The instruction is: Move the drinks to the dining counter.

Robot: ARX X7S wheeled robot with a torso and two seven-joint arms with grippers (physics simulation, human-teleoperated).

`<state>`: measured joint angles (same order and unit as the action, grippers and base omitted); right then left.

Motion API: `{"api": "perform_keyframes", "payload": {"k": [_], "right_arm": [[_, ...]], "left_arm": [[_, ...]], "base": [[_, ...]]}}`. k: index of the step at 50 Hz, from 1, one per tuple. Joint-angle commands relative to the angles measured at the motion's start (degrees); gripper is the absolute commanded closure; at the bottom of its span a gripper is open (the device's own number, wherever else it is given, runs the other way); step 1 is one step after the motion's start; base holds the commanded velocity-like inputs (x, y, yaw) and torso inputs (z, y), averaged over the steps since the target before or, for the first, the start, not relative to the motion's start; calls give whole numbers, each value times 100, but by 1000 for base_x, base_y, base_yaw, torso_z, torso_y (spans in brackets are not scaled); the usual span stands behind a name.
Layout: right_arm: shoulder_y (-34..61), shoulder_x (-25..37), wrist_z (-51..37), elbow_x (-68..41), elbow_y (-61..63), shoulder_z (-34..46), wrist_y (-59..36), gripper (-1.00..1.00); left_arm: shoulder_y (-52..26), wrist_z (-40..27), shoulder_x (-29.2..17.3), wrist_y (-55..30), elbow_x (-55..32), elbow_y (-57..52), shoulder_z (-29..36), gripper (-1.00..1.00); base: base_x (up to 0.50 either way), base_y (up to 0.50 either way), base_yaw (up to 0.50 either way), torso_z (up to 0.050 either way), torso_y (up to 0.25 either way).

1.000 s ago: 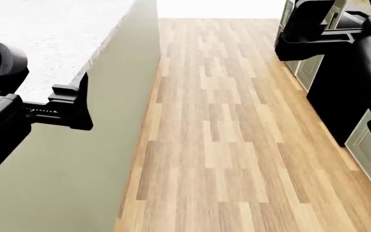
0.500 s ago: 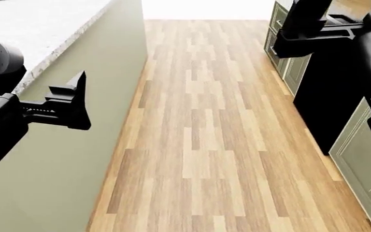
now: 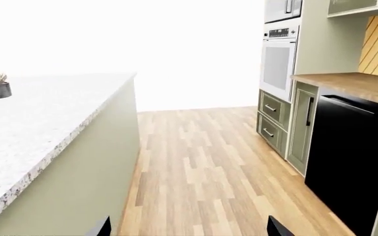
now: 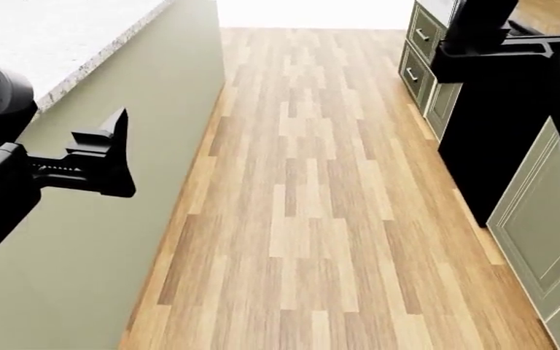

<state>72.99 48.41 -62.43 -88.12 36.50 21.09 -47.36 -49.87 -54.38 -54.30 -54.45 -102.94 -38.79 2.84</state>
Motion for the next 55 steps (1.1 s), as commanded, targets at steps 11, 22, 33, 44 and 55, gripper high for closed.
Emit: {"api": "perform_keyframes", "payload": {"k": [11,22,33,44,55], "right_arm": [[-287,102,-200,547,-12,-134,260,-100],[-278,48,-271,539,-74,-50,199,-100],[-319,79,-253,543,-70,-25,178,-100],[-330,91,-239,533,-71,-27,183,-100],[-283,28,-207,571,-118,35,153,-100]], "left_arm": [[74,47,-61,40,40,0,-45,-100],[78,78,-54,44,68,-7,-20,-100],[137,93,-54,71,98,-26,-27,-100],[112,76,-77,75,67,-42,-10,-100],[112,87,-93,88,70,-40,-7,-100]], "base": [[0,0,-43,0,0],[0,0,-500,0,0],[0,0,-500,0,0],[0,0,-500,0,0],[0,0,-500,0,0]]}}
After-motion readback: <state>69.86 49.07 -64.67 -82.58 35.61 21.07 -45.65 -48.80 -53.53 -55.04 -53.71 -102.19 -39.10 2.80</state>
